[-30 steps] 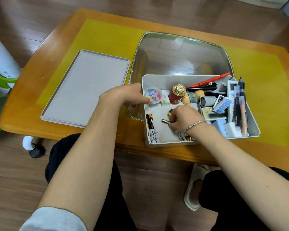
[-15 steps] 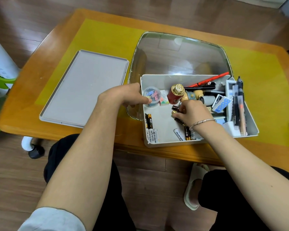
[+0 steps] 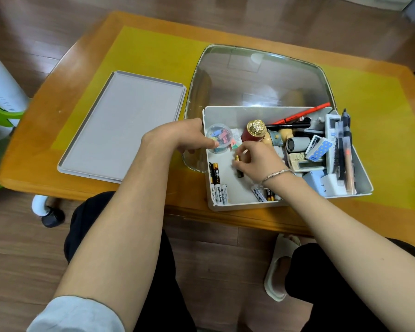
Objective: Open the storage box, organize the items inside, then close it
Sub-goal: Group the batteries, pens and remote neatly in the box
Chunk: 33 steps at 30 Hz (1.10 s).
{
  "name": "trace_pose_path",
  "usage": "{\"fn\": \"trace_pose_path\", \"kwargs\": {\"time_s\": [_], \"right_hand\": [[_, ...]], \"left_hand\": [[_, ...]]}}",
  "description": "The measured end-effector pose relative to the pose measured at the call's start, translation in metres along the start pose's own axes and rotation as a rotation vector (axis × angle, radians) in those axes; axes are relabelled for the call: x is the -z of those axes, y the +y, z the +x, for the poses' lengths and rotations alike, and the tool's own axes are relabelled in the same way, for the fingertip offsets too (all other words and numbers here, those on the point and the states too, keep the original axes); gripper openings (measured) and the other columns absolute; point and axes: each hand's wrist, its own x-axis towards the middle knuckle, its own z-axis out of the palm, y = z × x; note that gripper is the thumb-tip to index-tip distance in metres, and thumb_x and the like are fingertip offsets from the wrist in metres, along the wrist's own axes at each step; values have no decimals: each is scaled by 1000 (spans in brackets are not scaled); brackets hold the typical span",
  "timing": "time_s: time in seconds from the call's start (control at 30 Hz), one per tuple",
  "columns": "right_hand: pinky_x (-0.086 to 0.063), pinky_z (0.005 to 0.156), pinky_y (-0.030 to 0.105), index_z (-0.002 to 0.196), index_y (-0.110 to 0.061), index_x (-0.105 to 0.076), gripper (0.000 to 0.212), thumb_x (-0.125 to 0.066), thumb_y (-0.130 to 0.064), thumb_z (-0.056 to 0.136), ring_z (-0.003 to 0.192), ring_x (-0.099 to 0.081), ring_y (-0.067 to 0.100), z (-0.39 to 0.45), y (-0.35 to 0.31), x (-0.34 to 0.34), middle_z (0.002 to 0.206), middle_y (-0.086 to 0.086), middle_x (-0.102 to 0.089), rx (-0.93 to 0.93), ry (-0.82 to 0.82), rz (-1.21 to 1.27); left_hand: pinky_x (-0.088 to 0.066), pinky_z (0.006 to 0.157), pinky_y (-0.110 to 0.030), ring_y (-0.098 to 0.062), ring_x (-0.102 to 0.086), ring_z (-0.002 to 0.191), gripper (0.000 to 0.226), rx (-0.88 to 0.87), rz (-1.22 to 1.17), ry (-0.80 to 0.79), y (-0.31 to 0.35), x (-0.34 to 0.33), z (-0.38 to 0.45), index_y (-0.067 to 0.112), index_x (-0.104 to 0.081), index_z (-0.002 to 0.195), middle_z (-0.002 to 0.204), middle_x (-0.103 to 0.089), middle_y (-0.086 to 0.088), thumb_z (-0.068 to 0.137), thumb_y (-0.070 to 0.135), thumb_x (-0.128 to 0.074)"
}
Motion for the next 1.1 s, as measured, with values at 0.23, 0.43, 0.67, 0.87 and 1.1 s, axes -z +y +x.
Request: {"fn": "trace_pose_path", "kwargs": {"time_s": [0.23,0.43,0.67,0.87,1.1], "right_hand": [[-58,69,36,107,-6,-62,22,-65,-12,87,58,-67,20,-1,-13,-9,68,12,-69,-131,-243,382],[-56,59,21,117,-8,-56,33,-61,-1,86,56,-65,10,-6,-15,-7,75,7,-69,-57,-296,310],[-56,74,34,114,-12,-59,36,-71,-8,81,75,-62,17,-6,-10,3,85,0,-64,-11,-317,288],[-44,51,15,65,-20,-66,17,-81,-26,71,48,-53,0,-10,12,26,61,-6,-63,-44,-236,-2],[-48,66,28,66,-20,-58,38,-78,-52,62,73,-55,22,-18,16,17,61,-5,-50,-170,-438,-440]], "left_hand": [[-54,70,-31,-18,-64,90,41,0,22,8,-1,-1,2,24,-44,117,87,-54,9,87,45,-63],[-53,67,-30,-16,-64,86,46,3,30,11,-2,-1,3,23,-44,120,89,-54,9,86,47,-62],[-55,70,-32,-15,-63,87,53,12,26,7,-2,0,2,20,-43,127,94,-56,7,86,48,-63],[-53,64,-29,-16,-63,87,53,4,8,8,-2,0,2,21,-43,128,91,-55,8,86,47,-62],[-52,63,-26,-16,-62,86,57,6,7,15,-2,-2,3,20,-41,132,87,-50,11,86,47,-62]]}}
